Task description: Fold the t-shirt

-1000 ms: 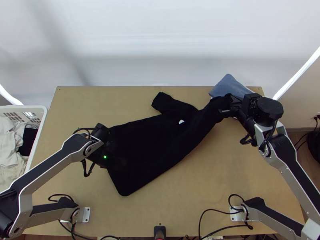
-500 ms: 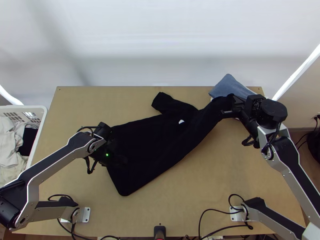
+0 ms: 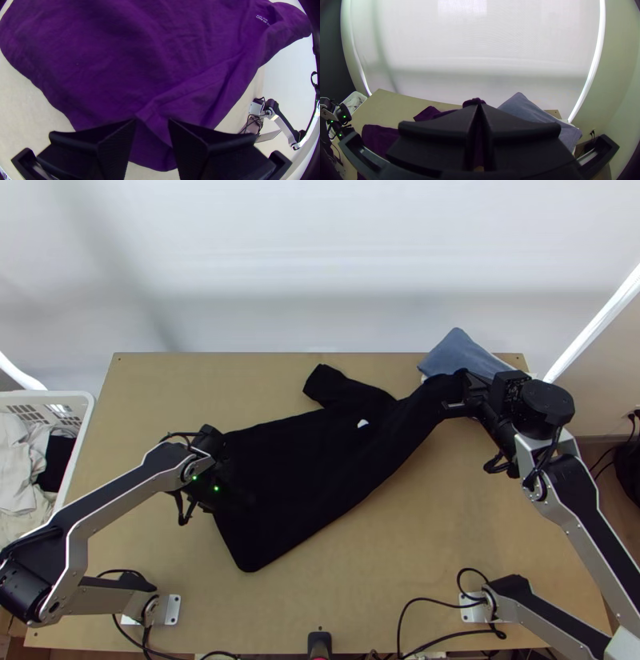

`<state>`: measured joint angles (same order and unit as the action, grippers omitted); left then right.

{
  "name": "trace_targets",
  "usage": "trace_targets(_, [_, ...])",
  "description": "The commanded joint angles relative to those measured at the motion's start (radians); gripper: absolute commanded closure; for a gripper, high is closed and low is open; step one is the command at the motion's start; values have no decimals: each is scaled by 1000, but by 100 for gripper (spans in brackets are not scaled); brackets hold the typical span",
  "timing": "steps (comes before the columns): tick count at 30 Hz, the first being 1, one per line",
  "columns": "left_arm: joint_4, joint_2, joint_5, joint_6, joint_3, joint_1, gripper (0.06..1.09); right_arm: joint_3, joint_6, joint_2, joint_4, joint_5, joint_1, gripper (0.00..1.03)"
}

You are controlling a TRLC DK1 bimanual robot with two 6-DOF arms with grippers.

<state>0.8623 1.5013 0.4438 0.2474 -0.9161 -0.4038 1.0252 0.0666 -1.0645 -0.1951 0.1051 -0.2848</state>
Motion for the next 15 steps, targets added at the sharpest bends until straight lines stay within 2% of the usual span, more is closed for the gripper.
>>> trace_targets(1, [-14,34,-4,15,22,-3,57,-2,-2,21,29,7,9,100])
trace_targets(7, [-36,69,-4,16,8,-6,58,4,-4,23,29,7,13,100])
trace_targets(8, [-43,69,-4,18,6,-7,64,3,-4,24,28,7,13,100])
trace_targets(9, [-51,69,-2,20,6,-9,75,1,-4,26,28,5,13,100])
trace_targets(11, [-69,71,-2,32,6,-15,105,-4,-2,28,29,5,13,100])
trace_targets(15, [-83,39,-2,30,5,-26,105,-4,-2,29,29,5,19,100])
